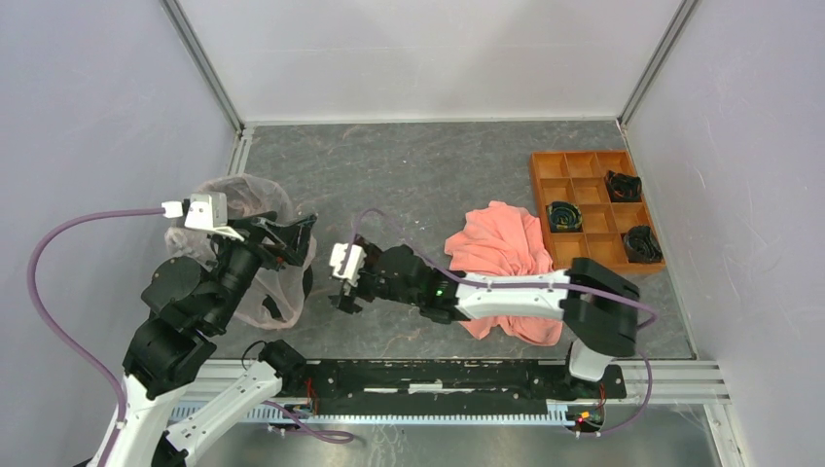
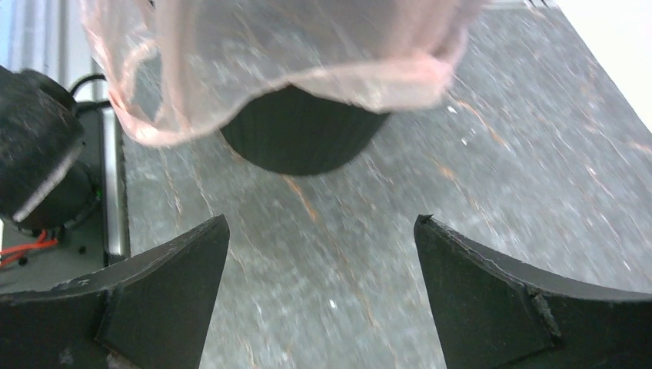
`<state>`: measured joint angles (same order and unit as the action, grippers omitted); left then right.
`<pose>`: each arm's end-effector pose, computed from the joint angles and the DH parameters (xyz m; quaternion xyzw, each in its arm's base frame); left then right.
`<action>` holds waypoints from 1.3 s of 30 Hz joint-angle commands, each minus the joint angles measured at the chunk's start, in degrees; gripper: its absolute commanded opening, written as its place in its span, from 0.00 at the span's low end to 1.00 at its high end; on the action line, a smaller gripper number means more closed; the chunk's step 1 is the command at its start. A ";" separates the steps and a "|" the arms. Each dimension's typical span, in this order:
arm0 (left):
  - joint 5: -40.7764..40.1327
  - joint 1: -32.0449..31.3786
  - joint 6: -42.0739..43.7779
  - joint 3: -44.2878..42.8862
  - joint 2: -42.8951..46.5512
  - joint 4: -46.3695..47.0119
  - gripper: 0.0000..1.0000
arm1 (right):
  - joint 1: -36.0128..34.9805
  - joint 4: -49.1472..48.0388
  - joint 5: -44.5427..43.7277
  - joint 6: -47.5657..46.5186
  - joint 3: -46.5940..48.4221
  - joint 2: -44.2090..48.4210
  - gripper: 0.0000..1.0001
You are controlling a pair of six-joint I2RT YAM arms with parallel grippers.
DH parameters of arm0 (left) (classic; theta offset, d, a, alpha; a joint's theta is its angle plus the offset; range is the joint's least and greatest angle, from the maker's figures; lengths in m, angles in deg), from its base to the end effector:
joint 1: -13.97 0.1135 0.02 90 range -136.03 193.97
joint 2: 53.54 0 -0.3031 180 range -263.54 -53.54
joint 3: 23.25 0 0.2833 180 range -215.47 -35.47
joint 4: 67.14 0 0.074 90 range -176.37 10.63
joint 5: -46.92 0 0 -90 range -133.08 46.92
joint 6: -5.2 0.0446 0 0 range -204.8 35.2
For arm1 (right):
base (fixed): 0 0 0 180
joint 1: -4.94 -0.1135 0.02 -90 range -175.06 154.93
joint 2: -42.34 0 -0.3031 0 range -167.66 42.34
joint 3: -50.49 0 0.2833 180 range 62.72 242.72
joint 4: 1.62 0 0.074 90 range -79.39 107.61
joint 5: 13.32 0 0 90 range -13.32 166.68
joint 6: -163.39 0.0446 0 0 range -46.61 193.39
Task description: Put the trash bags into the trash bin
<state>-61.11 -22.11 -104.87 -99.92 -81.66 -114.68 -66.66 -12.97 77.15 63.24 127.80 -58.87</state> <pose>0.0539 -0.0222 0.4708 -0.0143 0.7010 -0.2347 0.6733 0.1429 0.4306 0.2703 -0.5125 0.5882 0.3224 0.5361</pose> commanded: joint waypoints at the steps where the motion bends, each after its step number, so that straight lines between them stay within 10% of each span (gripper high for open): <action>1: -1.13 0.13 -0.15 -0.40 -0.34 3.11 0.92 | 0.31 2.56 -8.14 2.28 -6.65 9.36 0.98; 12: -4.17 0.13 -1.64 1.30 0.17 3.86 0.99 | 6.57 18.23 -28.78 3.21 -22.67 35.35 0.98; 19: -6.46 0.13 1.17 -3.47 -1.06 4.13 1.00 | 7.21 38.73 -32.39 6.50 -2.76 47.30 0.98; 39: -10.03 0.13 5.00 -5.06 2.73 7.03 1.00 | 7.23 31.38 -34.40 0.47 -1.18 57.78 0.98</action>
<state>-69.56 -22.11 -102.60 -103.90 -79.19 -109.35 -59.16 21.92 44.26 64.27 127.15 -3.20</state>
